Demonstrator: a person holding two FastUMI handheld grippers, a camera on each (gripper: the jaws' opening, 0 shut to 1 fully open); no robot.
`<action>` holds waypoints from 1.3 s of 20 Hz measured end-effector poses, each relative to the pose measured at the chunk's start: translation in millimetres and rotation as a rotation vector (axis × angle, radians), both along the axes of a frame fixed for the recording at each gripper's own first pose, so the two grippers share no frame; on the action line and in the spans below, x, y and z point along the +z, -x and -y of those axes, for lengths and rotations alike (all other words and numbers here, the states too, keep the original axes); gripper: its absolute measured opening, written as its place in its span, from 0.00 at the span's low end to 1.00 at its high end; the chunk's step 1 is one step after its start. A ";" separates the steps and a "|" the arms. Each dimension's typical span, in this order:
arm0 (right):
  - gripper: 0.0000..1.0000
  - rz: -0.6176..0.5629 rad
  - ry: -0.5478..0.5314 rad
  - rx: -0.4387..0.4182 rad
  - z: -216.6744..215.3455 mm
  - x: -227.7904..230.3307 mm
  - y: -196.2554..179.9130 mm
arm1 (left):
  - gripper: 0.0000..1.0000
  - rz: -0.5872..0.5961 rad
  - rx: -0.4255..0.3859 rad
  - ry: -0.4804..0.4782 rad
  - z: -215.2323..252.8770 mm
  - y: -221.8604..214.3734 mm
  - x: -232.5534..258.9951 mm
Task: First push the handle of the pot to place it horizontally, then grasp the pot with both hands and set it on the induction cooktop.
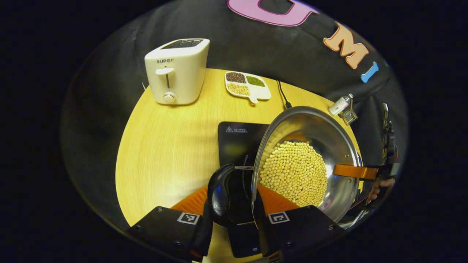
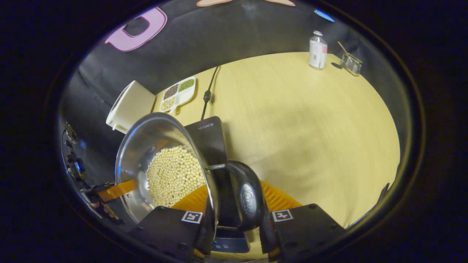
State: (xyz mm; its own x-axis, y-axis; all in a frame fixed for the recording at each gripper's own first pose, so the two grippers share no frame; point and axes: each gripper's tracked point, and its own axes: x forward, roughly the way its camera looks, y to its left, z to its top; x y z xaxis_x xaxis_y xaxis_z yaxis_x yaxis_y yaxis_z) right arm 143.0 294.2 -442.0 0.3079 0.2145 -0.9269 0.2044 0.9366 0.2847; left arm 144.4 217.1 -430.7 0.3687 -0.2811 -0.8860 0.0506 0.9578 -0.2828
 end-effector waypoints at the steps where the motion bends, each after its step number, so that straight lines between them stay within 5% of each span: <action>1: 0.47 -0.001 -0.002 -0.007 -0.7 -0.5 -0.8 | 0.53 0.007 -0.008 -0.005 -2.3 -3.7 0.5; 9: 0.52 0.004 -0.028 -0.012 -3.9 -13.4 -14.9 | 0.59 0.116 0.004 0.017 -1.9 -16.1 8.1; 12: 0.77 0.016 0.013 -0.031 5.7 -14.3 -17.2 | 0.76 0.039 -0.020 0.037 4.1 8.5 5.9; 15: 0.87 0.042 -0.021 -0.059 5.4 -0.2 -23.6 | 0.80 0.191 -0.003 -0.014 -7.0 -11.7 29.9; 16: 0.92 0.058 -0.032 -0.068 4.6 4.6 -25.3 | 0.89 0.214 -0.007 -0.031 -8.3 -14.2 34.6; 17: 1.00 0.065 -0.034 -0.070 6.0 8.7 -25.6 | 0.84 0.224 -0.015 -0.064 -12.8 -12.7 39.2; 20: 0.94 0.101 -0.008 -0.068 14.0 19.7 -22.1 | 0.88 0.279 0.018 -0.124 -27.7 -13.4 50.2; 25: 1.00 0.193 0.010 -0.065 34.1 47.4 -13.7 | 0.88 0.393 0.054 -0.107 -20.3 -6.1 87.5; 26: 0.94 0.208 0.010 -0.067 38.9 53.2 -12.6 | 0.88 0.414 0.058 -0.107 -17.2 -4.9 94.5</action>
State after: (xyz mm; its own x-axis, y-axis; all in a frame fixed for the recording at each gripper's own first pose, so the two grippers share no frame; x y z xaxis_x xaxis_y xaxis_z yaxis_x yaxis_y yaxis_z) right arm 155.5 255.3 -388.8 0.5062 0.1779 -0.8439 0.2044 0.9259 0.3178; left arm 149.3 234.3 -336.2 0.7118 -0.1639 -0.6829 0.0838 0.9853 -0.1491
